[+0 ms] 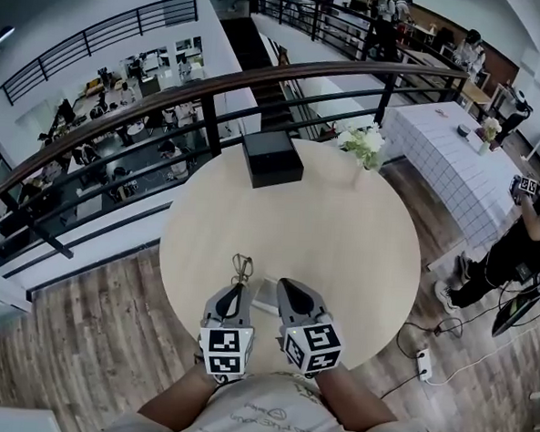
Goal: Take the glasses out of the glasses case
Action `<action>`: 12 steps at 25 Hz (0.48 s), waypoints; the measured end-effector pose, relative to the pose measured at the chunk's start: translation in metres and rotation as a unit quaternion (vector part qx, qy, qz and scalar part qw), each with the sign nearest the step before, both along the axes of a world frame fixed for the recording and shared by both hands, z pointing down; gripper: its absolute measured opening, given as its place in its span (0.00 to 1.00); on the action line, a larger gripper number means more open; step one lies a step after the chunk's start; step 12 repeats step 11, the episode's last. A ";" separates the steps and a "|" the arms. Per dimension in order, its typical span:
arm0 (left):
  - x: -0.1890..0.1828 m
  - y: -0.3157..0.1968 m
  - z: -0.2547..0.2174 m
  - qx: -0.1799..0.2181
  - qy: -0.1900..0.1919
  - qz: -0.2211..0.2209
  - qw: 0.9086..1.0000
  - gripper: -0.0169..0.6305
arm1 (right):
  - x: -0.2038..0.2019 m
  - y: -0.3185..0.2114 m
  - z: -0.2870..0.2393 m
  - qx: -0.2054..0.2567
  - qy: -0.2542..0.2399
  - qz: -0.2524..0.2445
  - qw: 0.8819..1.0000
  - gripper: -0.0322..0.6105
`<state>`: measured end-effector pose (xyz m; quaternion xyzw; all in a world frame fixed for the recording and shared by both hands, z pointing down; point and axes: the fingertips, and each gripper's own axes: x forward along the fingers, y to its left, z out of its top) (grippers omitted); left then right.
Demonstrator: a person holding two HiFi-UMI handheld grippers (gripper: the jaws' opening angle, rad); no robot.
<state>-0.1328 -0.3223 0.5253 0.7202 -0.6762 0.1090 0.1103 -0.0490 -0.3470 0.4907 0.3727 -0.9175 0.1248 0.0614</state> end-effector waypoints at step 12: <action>0.004 0.002 -0.001 -0.008 -0.001 0.018 1.000 0.06 | 0.007 0.002 0.000 -0.012 -0.001 0.025 1.000 0.07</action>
